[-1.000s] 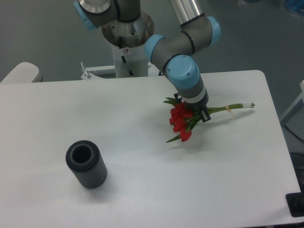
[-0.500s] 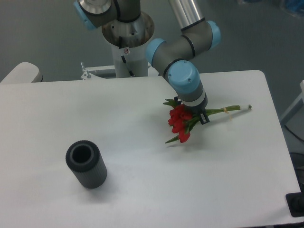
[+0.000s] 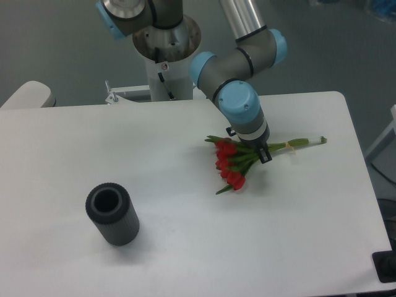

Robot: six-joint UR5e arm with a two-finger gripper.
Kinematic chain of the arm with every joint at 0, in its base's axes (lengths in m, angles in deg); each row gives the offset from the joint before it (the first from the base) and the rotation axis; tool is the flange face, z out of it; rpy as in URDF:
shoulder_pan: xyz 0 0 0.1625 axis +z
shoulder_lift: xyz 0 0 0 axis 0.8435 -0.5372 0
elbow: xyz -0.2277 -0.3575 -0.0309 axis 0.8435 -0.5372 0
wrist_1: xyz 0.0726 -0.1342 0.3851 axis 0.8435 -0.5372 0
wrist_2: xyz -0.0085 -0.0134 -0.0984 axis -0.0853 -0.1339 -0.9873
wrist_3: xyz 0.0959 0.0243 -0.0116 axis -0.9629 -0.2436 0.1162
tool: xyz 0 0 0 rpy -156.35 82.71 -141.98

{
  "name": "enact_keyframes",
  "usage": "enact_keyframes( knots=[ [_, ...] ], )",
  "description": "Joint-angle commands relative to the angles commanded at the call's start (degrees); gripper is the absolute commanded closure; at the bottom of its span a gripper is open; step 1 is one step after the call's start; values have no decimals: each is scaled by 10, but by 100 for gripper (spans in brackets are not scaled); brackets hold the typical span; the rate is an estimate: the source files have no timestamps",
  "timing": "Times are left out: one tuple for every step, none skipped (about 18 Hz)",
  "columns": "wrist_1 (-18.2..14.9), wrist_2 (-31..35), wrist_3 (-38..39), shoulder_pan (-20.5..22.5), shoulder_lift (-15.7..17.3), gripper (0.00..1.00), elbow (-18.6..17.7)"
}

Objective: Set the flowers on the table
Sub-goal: 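Open the gripper and lift it up away from the tulips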

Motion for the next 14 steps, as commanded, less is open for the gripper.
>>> enact_keyframes(
  knots=[
    [0, -1, -3, 0, 1, 23, 5],
    [-3, -1, -4, -1, 4, 19, 12],
    [-4, -3, -4, -2, 8, 14, 19],
    [-5, -8, -4, -4, 11, 14, 27],
    [-6, -17, -1, -11, 17, 12, 40],
    [-12, -27, 3, -16, 23, 8, 53],
    [-13, -32, 4, -17, 25, 1, 61],
    [-13, -37, 4, -17, 26, 0, 69],
    [-13, -45, 4, -18, 26, 0, 76],
    [-14, -56, 4, -17, 26, 0, 85],
    [-14, -74, 5, -17, 27, 0, 93],
    [-15, -90, 8, -17, 27, 0, 102],
    [-20, -105, 15, -14, 27, 0, 109],
    [-32, -120, 22, -11, 27, 0, 119]
  ],
)
